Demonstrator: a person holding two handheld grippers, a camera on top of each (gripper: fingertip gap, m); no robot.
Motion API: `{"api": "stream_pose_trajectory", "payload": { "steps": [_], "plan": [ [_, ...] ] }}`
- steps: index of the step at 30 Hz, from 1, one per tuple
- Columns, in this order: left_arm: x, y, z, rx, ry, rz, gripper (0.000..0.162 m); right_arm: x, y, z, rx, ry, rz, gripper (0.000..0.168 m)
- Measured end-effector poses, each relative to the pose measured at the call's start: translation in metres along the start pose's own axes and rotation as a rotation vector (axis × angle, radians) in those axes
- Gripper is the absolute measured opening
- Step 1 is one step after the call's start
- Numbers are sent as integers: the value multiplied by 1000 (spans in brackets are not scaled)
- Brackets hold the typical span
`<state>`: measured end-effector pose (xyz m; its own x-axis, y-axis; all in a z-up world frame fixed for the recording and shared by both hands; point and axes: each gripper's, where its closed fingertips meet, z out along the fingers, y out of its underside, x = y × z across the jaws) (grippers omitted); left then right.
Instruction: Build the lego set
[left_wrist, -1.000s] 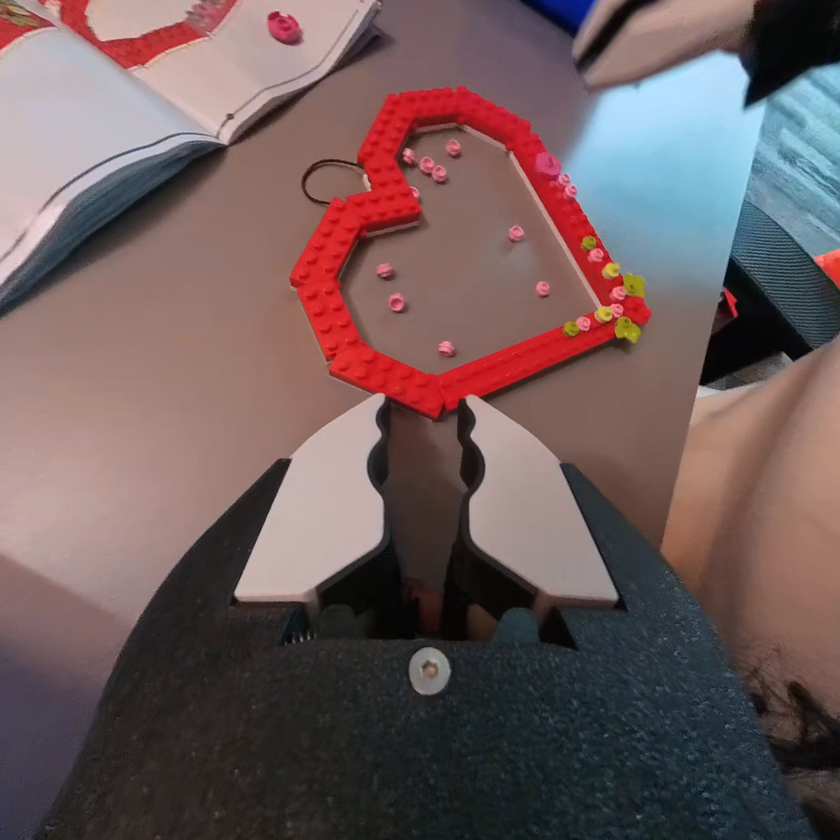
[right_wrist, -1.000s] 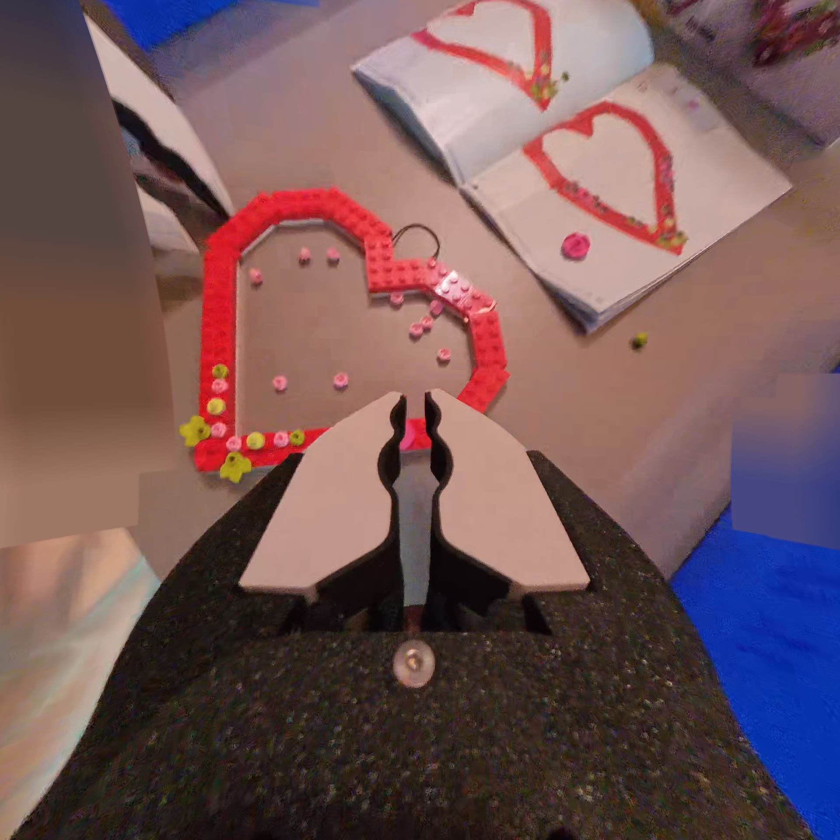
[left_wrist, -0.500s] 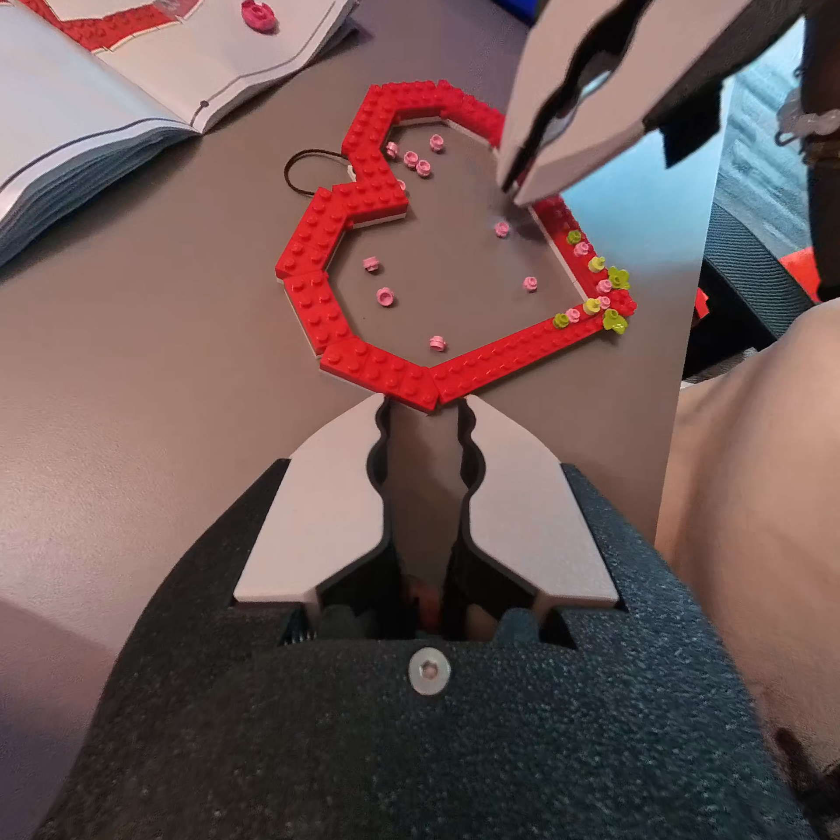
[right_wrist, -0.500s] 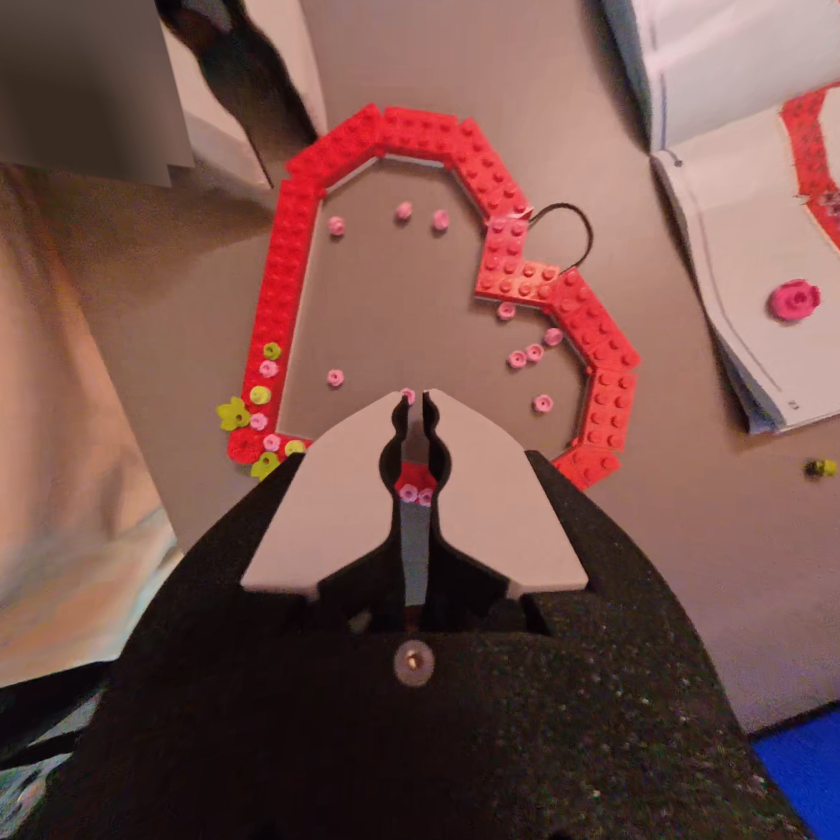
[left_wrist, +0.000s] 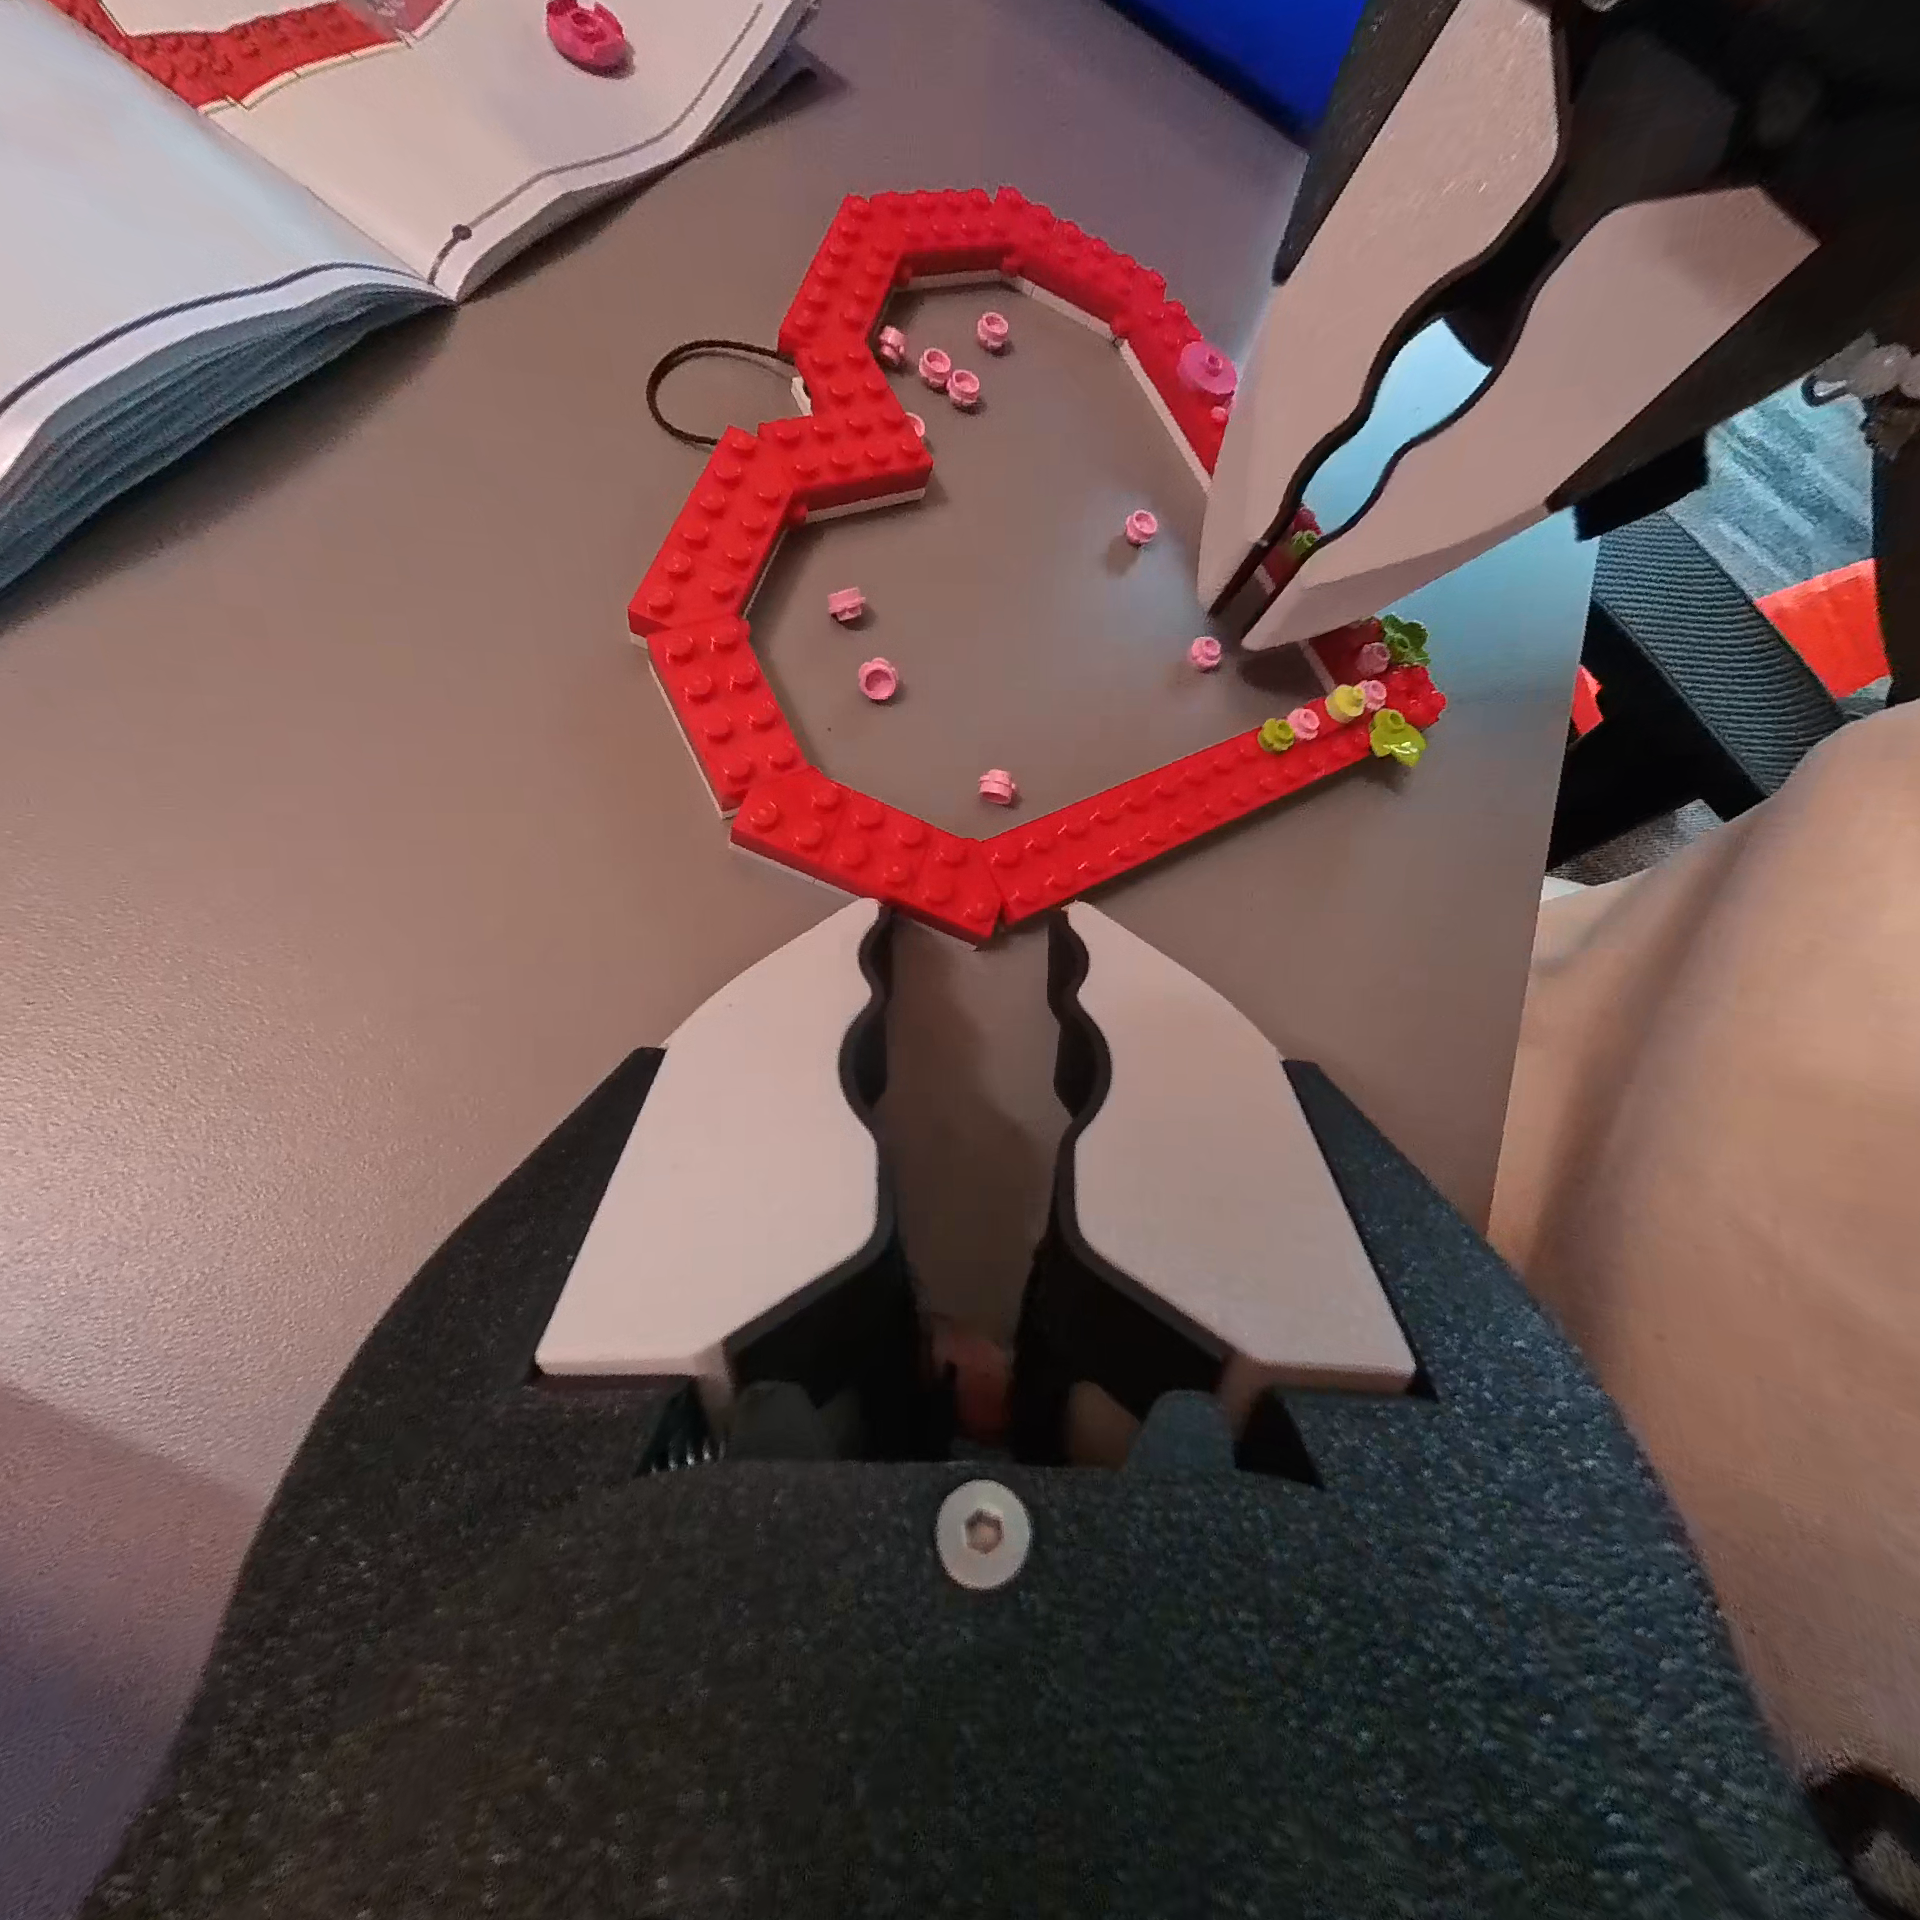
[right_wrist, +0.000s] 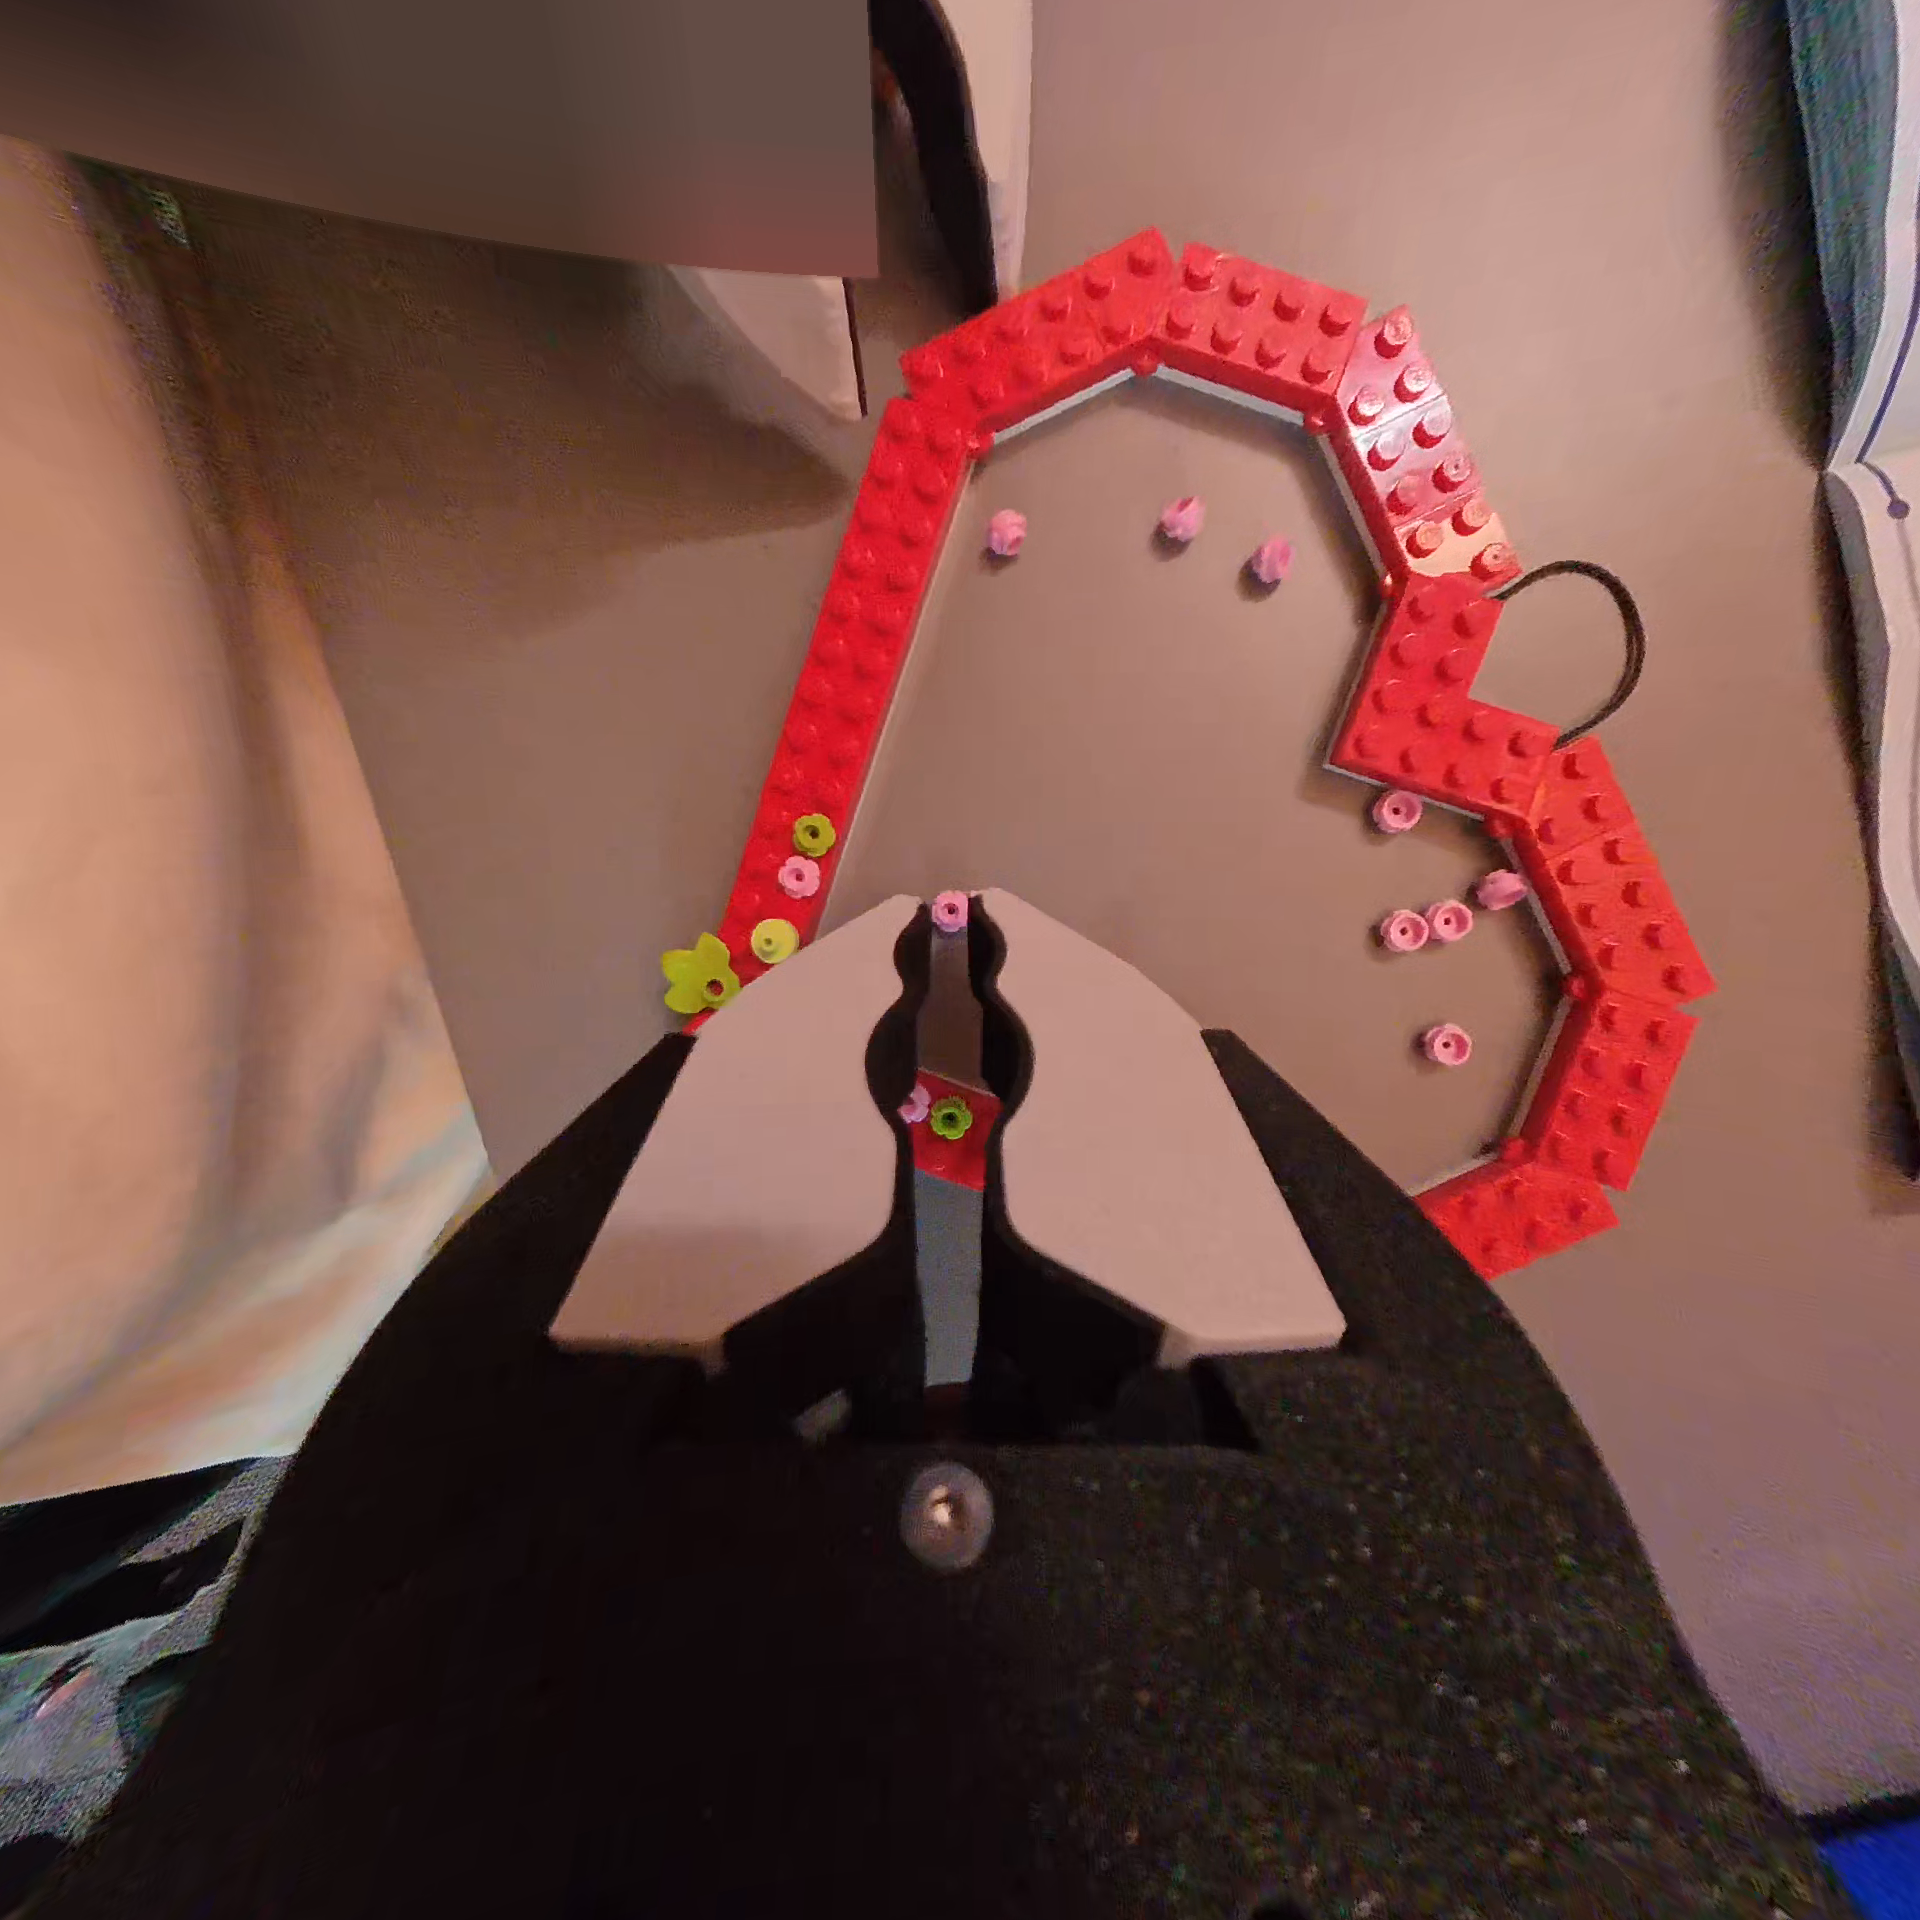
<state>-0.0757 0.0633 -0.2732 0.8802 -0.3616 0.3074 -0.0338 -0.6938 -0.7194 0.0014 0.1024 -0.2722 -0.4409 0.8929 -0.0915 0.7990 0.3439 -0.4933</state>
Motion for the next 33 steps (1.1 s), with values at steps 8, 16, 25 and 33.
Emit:
{"api": "stream_pose_trajectory", "payload": {
  "steps": [8, 16, 25, 33],
  "plan": [
    [0, 0, 0, 1, 4, -3, 28, 0, 1, 7, -24, -14, -5, 5],
    [0, -1, -1, 10, 3, -5, 28, -1, -15, -7, 46, -13, -17, 5],
    [-1, -4, -4, 43, 8, -32, 27, -20, -42, 2, 47, -71, -123, 5],
    [-4, -7, -7, 69, 2, -54, 27, -23, -43, 17, 5, -87, -141, 5]
  ]
}}
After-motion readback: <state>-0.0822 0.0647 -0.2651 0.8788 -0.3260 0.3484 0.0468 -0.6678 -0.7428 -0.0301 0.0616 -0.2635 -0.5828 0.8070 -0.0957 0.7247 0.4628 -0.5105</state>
